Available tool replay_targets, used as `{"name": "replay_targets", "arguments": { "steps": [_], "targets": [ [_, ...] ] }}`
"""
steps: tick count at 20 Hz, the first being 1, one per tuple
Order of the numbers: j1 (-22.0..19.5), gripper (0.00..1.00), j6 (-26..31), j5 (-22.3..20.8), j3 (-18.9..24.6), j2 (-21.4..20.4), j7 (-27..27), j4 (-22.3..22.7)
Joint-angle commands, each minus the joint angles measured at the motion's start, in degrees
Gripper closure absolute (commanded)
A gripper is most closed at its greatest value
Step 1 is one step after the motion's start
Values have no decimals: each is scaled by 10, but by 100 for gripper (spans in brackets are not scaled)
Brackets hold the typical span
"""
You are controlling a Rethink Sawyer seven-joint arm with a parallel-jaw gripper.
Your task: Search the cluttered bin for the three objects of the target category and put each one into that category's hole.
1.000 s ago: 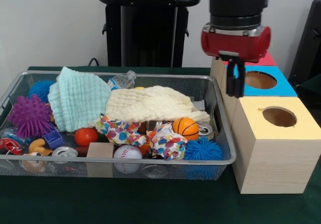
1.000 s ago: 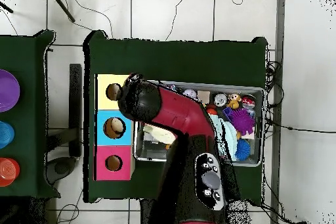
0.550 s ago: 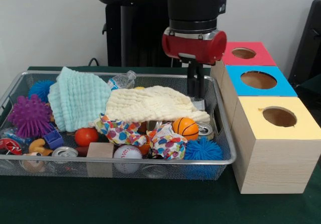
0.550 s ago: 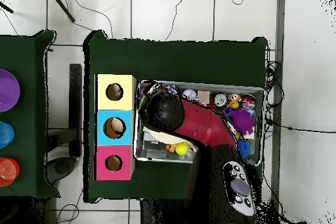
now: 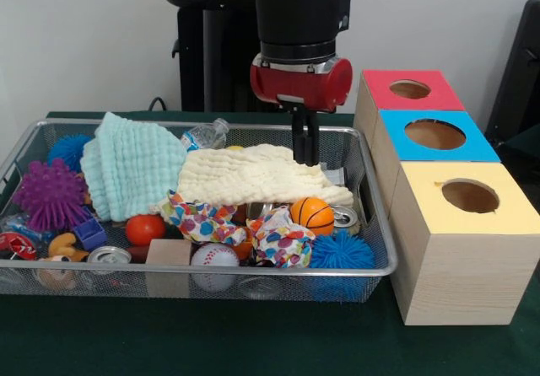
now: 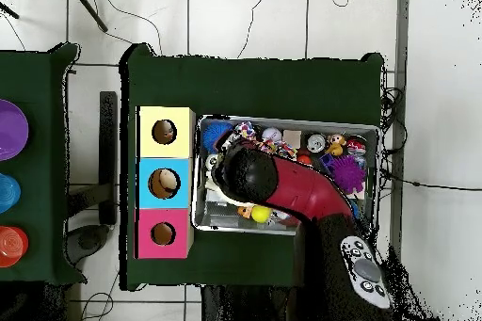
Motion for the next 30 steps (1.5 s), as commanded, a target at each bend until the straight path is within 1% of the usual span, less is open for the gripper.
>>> {"name": "replay_targets", "arguments": {
  "steps": [1,5,8,11,15,21,24,26,29,30],
  "targets": [
    [-23,100,-13,-58,77,6,-34,46],
    [-20,100,-9,-74,76,6,-22,41],
    [-25,100,8,-74,79,9,-20,32],
    [-25,100,40,-69,78,5,-13,24],
    [-13,100,86,-62,64,-2,-5,8],
    [-24,100,107,-63,68,-1,-17,-4],
    [-20,100,122,-68,62,-3,-22,-15],
    [-12,100,149,-73,52,-4,-21,-30],
    [8,100,223,-86,31,-5,-22,-63],
    [9,0,237,-89,29,-5,-21,-69]
  ]
}}
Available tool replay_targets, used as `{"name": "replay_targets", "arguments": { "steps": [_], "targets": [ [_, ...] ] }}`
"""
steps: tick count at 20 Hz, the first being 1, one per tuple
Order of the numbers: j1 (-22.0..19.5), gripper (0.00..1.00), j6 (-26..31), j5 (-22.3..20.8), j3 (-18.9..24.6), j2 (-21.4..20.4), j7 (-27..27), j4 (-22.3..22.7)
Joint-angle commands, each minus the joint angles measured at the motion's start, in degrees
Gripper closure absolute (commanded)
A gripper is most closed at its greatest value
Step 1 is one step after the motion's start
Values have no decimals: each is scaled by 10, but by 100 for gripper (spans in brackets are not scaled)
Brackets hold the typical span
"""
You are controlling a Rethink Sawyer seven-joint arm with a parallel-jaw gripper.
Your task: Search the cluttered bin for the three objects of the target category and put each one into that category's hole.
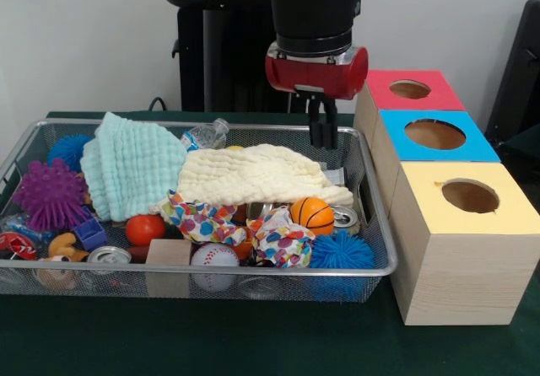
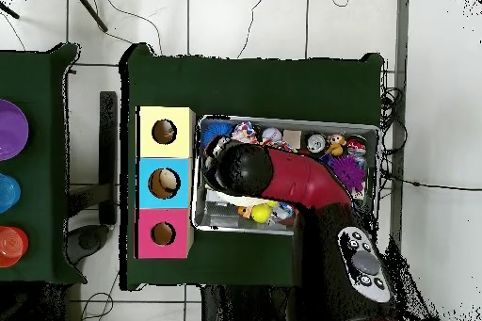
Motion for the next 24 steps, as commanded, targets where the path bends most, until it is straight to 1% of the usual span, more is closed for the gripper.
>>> {"name": "replay_targets", "arguments": {
  "steps": [1,4,5,6,8,14,20,24],
  "targets": [
    [10,0,137,-43,3,5,-24,-46],
    [3,0,166,-43,6,6,-33,-55],
    [1,0,183,-44,10,16,-38,-74],
    [0,0,193,-45,11,17,-39,-78],
    [-4,0,208,-46,12,7,-43,-74],
    [-20,0,233,-44,21,2,-48,-78],
    [-38,0,246,-51,33,27,-68,-95],
    [-35,0,257,-61,37,49,-69,-129]
  ]
}}
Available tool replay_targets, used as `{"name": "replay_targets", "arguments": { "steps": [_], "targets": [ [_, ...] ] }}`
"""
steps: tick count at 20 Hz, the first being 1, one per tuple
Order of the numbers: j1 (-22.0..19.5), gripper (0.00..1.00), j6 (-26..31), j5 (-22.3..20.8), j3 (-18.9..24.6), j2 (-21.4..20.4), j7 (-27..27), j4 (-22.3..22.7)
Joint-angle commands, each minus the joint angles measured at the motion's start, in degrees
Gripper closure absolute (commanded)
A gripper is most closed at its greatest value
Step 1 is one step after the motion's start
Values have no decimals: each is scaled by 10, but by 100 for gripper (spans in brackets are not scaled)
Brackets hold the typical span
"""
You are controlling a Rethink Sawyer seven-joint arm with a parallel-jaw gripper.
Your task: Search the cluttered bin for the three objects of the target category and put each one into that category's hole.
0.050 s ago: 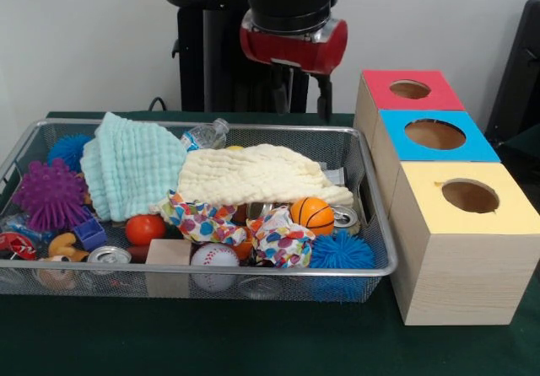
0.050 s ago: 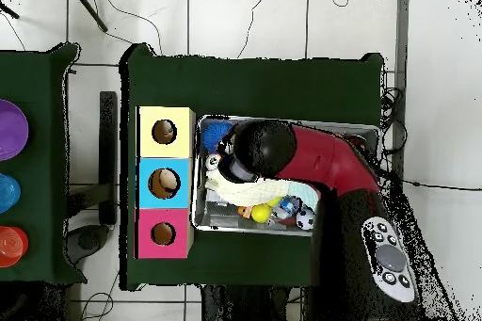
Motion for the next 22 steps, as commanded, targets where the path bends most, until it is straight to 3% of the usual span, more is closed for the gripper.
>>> {"name": "replay_targets", "arguments": {
  "steps": [1,7,22],
  "targets": [
    [-12,0,78,-42,39,49,-72,-54],
    [-5,0,49,-66,45,72,-81,-91],
    [6,0,-6,-69,50,123,-44,-122]
  ]
}}
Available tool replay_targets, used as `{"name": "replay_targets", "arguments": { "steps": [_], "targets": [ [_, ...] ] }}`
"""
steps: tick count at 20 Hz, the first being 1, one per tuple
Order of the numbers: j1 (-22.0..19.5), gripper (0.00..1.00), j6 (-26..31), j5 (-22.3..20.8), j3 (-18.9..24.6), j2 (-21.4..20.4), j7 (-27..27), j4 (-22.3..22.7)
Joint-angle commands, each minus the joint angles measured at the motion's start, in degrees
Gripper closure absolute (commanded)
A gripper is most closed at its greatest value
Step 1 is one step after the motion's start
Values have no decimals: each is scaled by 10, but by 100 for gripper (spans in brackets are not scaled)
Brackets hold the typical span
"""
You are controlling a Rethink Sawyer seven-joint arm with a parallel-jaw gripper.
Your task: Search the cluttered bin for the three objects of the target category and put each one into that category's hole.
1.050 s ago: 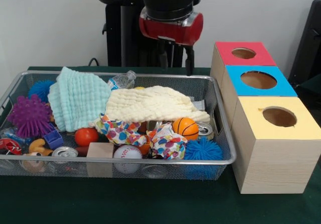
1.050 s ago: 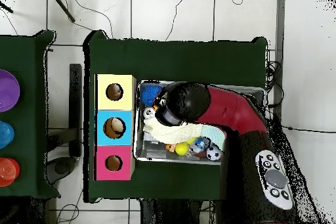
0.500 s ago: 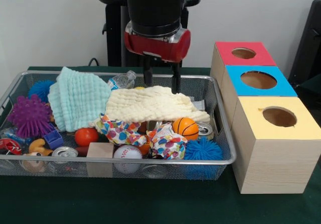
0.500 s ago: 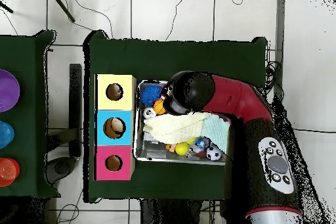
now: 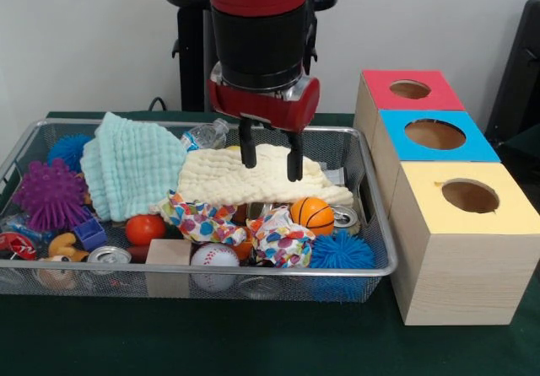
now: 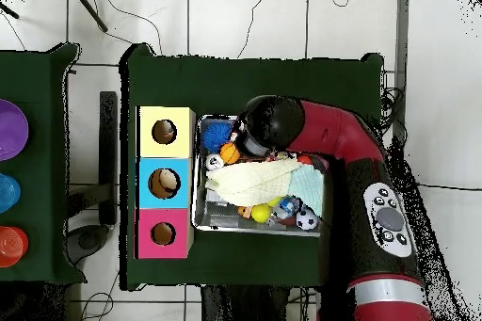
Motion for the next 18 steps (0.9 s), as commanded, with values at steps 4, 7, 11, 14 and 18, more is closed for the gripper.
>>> {"name": "replay_targets", "arguments": {
  "steps": [4,7,11,14,18],
  "targets": [
    [16,0,11,-20,43,46,-35,-30],
    [19,0,16,-17,41,47,-30,-36],
    [25,0,43,-13,38,58,-27,-68],
    [30,0,57,-9,37,70,-25,-92],
    [32,0,49,-5,35,72,-18,-91]
  ]
}}
